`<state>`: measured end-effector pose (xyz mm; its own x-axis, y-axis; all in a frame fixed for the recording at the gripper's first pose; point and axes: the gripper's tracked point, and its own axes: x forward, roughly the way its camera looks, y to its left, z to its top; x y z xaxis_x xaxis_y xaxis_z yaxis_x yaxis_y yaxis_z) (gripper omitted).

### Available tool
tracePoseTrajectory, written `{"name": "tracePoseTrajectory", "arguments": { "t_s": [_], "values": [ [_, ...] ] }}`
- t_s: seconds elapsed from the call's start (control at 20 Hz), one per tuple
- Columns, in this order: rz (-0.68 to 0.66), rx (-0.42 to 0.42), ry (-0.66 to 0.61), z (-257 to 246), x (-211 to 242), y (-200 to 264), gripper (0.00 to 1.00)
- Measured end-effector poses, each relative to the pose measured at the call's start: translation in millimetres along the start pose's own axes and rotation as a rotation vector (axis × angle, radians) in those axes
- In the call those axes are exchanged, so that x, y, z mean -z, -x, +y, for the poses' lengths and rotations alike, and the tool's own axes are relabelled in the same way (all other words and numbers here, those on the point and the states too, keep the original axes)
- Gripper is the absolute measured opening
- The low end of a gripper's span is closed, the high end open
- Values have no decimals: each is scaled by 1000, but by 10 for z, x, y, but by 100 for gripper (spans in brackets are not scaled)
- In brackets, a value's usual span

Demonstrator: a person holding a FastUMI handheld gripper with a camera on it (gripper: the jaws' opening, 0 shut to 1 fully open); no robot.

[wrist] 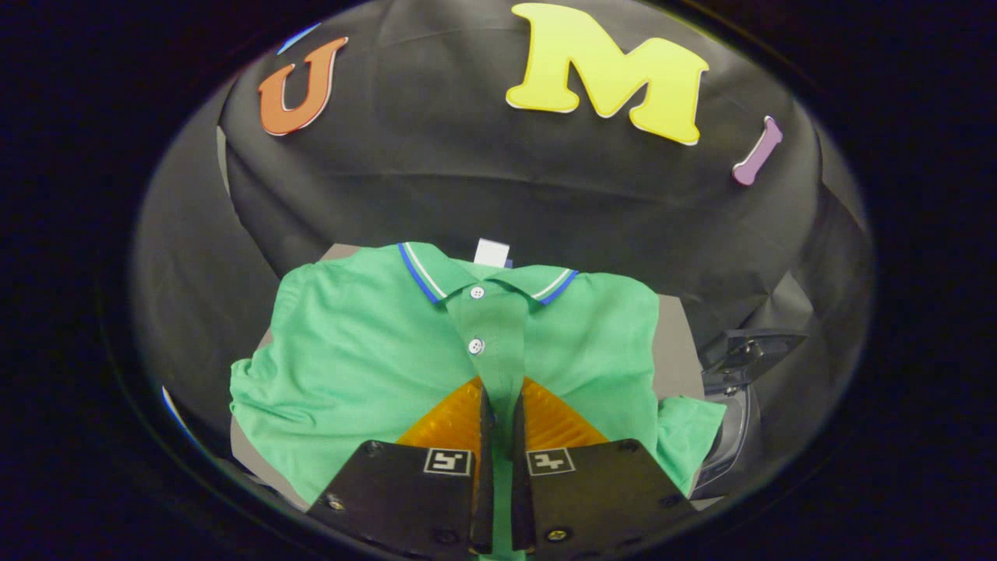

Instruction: Put the clothes into the washing machine and then close the washing machine lid.

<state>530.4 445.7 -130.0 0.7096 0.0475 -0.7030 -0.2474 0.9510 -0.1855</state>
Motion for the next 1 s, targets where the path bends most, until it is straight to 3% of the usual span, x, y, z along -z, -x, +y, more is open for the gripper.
{"name": "tracePoseTrajectory", "arguments": {
  "t_s": [0.15,0.35,0.6,0.75,1.0],
  "values": [
    [-18,-75,9,55,78,93,8],
    [-69,-180,-70,-28,210,429,7],
    [-211,-291,-135,-254,271,1297,7],
    [-291,-327,-166,-501,353,1874,7],
    [-423,-303,-197,-1218,480,2790,7]
  ]
}}
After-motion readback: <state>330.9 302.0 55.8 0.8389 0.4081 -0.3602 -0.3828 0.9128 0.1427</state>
